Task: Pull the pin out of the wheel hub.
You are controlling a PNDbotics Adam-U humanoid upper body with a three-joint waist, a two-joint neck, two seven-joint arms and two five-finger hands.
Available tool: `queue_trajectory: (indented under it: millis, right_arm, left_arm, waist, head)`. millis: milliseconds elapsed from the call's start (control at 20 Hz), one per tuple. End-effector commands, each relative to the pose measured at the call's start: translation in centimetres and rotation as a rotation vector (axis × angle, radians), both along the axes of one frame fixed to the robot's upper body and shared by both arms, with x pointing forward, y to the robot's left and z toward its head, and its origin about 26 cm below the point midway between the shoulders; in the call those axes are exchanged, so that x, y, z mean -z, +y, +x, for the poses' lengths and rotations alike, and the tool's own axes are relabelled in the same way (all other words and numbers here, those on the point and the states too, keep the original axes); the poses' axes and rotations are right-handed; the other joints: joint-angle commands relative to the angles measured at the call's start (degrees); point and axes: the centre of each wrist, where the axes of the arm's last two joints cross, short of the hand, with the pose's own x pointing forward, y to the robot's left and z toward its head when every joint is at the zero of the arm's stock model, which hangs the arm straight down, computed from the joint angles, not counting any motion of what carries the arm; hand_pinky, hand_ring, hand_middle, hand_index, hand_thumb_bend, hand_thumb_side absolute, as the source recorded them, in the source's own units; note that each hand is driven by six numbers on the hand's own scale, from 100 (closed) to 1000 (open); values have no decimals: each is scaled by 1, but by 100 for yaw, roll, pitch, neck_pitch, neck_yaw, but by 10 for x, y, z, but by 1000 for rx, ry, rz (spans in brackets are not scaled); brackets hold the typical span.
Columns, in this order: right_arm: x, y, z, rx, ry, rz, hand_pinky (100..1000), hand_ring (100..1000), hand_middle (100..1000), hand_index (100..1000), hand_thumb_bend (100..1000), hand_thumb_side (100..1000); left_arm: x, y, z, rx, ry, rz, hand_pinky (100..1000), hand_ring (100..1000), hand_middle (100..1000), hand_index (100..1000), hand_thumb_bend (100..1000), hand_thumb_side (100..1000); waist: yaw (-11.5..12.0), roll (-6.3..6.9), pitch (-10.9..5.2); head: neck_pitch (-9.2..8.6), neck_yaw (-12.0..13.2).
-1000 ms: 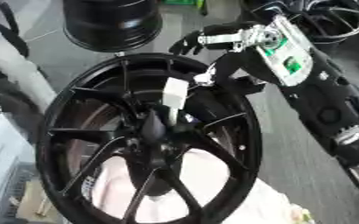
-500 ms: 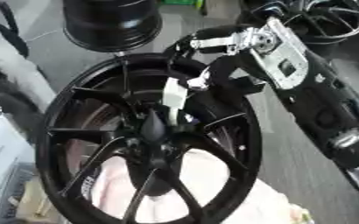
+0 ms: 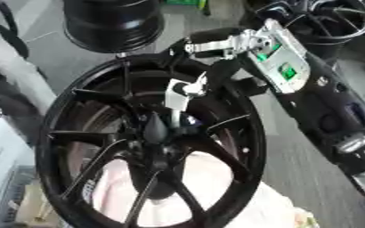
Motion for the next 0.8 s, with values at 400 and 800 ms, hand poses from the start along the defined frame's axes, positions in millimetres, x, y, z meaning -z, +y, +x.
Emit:
queue_trajectory:
  millis: [400,800]
  right_arm:
    - [-4,3,-3,-104,-41,-100,869,910,891,1000,190,533]
    - [0,2,-2,-93,-63,-150,857,898,874,985,215,516]
  left_arm:
    - [-9,2,0,3,-24,22,673,633,707,785,100,769]
    - [-9,2,0,5,-25,22,673,634,708,785,100,770]
  waist:
    - [-5,25,-91]
    - [-8,19,-95]
  head:
    - [27,-4]
    - [27,2]
